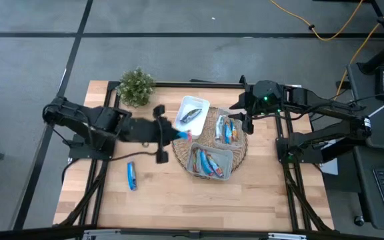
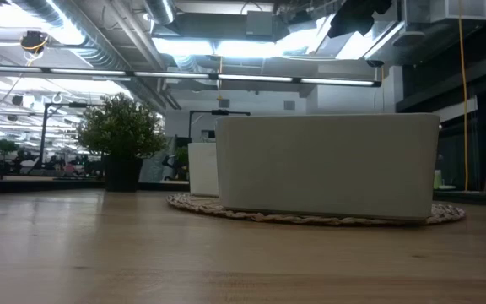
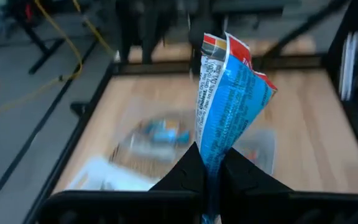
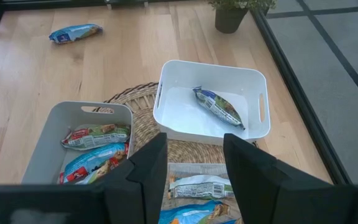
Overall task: Pick and place Granola Bars by type
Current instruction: Put the red granola bar into the gray bin
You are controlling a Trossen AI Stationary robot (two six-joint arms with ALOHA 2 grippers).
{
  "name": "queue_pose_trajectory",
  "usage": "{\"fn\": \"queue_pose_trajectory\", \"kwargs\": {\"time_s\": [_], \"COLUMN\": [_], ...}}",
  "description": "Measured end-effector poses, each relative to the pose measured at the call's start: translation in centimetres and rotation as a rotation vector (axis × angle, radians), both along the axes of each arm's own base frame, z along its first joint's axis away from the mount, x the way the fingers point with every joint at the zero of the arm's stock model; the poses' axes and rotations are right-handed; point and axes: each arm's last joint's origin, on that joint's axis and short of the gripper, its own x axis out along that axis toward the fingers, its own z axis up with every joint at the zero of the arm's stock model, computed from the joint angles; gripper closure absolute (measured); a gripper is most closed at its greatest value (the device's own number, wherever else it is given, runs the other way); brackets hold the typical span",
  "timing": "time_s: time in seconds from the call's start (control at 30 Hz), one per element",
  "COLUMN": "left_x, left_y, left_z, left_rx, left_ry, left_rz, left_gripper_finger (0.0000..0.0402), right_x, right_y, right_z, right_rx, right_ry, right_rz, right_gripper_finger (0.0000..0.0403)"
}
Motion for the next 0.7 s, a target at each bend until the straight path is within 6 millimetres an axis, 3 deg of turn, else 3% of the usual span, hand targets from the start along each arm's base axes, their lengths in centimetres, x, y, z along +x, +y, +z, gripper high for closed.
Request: {"fn": "queue_pose_trajectory", "kwargs": {"time_s": [0.13, 0.3, 0.57, 0.7], "left_x": [3.0, 6.3, 11.0, 13.0], "left_y": [1.1, 3.1, 5.2, 5.0], "left_z": [0.5, -0.9, -6.5, -10.0], "left_rx": [-0.008, -0.074, -0.29, -0.417], "left_ry": [-0.099, -0.04, 0.139, 0.262], "left_rz": [-0.061, -0.108, -0.195, -0.308], "left_gripper_finger": [0.0394, 0.0394, 0.0394, 0.0394], "right_x": [0.0, 0.0, 0.0, 0.0], "right_y": [0.0, 0.0, 0.0, 0.0], "right_z": [0.0, 0.0, 0.0, 0.0], "right_rx": [-0.001, 0.0, -0.001, 0.004], "right_ry": [0.0, 0.004, 0.005, 0.004], "right_rz": [0.0, 0.0, 0.001, -0.003], "right_gripper_finger": [0.0243, 0.0243, 0.0243, 0.0243]}}
